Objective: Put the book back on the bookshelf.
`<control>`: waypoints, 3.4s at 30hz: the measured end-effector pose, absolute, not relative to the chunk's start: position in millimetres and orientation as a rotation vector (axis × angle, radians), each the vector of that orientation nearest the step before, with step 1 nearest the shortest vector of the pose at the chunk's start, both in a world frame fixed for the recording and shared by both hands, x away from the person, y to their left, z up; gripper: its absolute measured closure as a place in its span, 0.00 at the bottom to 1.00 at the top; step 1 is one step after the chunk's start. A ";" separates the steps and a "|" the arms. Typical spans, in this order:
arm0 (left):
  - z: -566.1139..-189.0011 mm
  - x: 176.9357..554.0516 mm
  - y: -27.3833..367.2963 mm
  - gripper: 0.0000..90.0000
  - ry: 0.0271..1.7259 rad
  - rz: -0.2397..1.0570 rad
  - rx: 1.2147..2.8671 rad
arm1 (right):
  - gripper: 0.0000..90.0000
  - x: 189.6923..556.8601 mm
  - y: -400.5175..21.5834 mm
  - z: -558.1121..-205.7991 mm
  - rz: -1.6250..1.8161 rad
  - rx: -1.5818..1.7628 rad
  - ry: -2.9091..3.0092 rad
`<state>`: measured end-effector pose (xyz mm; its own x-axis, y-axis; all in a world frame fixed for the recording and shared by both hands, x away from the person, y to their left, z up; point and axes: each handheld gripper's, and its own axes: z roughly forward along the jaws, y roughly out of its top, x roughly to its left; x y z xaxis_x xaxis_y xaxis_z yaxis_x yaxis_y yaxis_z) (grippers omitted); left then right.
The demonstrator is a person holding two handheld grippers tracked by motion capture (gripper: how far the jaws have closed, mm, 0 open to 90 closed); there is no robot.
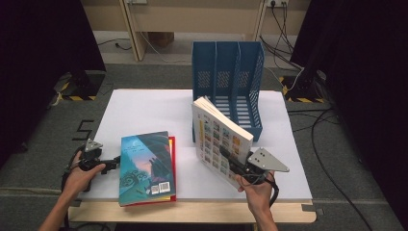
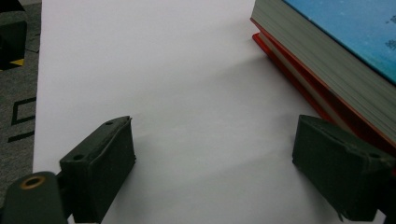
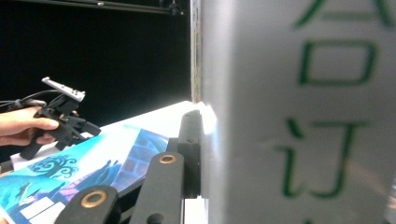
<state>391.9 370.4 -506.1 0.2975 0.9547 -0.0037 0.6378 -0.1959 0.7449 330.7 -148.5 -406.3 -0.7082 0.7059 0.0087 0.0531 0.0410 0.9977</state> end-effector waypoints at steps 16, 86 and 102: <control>-506.3 391.4 369.9 0.13 1.416 0.637 1.920 | 0.82 318.8 -166.2 -362.8 1.718 0.749 1.720; -506.3 391.7 370.1 0.13 1.418 0.629 1.916 | 0.82 501.1 -91.3 -335.5 1.619 0.982 1.590; -506.3 391.6 370.1 0.13 1.417 0.631 1.916 | 0.82 522.6 -62.9 -349.4 1.552 1.052 1.535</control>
<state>391.6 370.1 -506.3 0.2953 0.9554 -0.0052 0.6350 -0.1922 0.7482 522.6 -62.9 -349.4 -0.4224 0.9037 0.0701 0.0604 -0.0490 0.9970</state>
